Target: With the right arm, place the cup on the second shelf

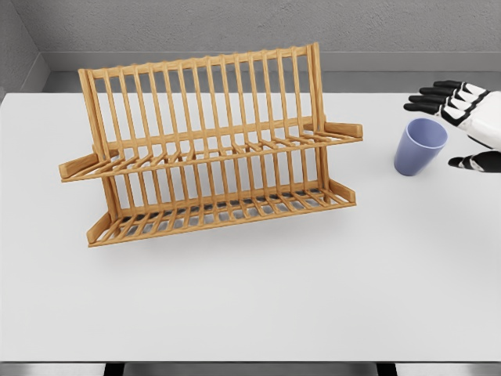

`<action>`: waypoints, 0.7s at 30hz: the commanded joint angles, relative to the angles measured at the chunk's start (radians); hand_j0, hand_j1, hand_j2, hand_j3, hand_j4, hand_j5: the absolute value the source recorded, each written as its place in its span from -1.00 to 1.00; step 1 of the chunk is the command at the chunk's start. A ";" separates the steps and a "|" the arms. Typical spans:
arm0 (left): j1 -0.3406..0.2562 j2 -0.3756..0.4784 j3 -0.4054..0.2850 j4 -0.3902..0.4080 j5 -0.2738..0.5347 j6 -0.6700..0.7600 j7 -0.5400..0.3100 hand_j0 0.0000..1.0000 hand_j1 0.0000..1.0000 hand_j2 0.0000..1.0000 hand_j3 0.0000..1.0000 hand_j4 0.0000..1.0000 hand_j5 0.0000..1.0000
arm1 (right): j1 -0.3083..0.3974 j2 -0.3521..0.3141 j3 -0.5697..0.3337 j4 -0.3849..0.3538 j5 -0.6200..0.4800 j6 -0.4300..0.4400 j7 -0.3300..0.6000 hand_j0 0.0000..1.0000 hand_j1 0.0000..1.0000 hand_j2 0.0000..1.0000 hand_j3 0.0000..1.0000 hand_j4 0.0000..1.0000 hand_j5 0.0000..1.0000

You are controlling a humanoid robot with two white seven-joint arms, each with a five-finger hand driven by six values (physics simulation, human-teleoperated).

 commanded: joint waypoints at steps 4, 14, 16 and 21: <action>0.000 0.000 0.000 -0.001 0.000 0.000 0.000 1.00 1.00 1.00 1.00 1.00 1.00 | 0.005 -0.007 -0.026 0.033 -0.022 0.001 -0.013 1.00 1.00 1.00 1.00 1.00 1.00; 0.000 0.000 0.000 0.001 0.000 0.000 0.000 1.00 1.00 1.00 1.00 1.00 1.00 | -0.060 -0.079 -0.065 0.280 -0.019 0.001 0.402 1.00 1.00 1.00 1.00 1.00 1.00; 0.000 0.000 0.000 -0.001 0.000 0.000 -0.001 1.00 1.00 1.00 1.00 1.00 1.00 | -0.173 -0.066 0.050 0.311 -0.015 0.019 0.402 1.00 1.00 1.00 1.00 1.00 1.00; 0.000 0.000 0.000 0.001 0.000 0.000 0.000 1.00 1.00 1.00 1.00 1.00 1.00 | -0.488 0.053 0.408 0.426 -0.008 0.019 0.402 1.00 1.00 1.00 1.00 1.00 1.00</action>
